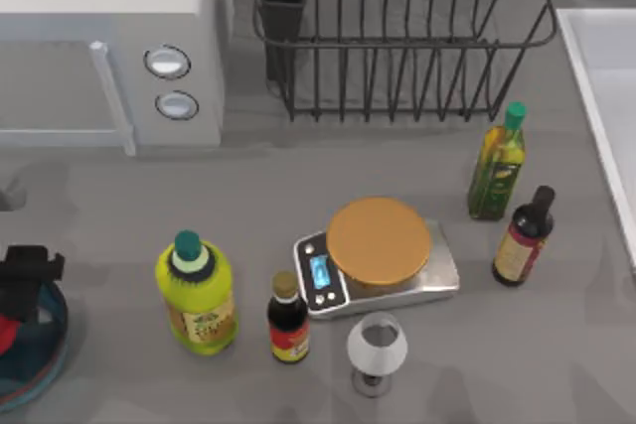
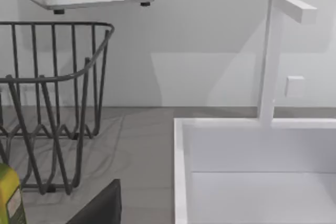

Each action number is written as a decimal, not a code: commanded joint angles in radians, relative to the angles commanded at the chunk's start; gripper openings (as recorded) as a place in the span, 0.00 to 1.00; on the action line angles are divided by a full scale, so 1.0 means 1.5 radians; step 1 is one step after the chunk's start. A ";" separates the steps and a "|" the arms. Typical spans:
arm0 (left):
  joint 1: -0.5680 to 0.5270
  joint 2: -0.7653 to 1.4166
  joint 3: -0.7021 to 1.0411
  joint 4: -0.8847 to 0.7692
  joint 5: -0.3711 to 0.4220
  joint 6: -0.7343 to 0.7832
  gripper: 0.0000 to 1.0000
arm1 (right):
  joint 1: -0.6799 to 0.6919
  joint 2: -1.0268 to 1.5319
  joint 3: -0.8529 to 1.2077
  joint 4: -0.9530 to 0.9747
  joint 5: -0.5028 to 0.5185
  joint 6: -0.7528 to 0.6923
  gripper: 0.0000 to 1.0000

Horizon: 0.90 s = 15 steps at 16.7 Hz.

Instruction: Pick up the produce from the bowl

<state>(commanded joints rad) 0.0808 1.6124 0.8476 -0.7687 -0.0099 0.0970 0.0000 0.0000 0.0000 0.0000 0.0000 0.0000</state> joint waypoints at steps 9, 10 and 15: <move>-0.005 -0.013 0.422 -0.456 0.000 -0.006 0.00 | 0.000 0.000 0.000 0.000 0.000 0.000 1.00; -0.006 -0.019 0.467 -0.504 0.000 -0.007 0.00 | 0.000 0.000 0.000 0.000 0.000 0.000 1.00; -0.009 -0.046 0.596 -0.638 0.000 -0.010 0.00 | 0.000 0.000 0.000 0.000 0.000 0.000 1.00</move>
<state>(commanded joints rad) 0.0666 1.5434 1.7422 -1.7252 -0.0105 0.0818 0.0000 0.0000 0.0000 0.0000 0.0000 0.0000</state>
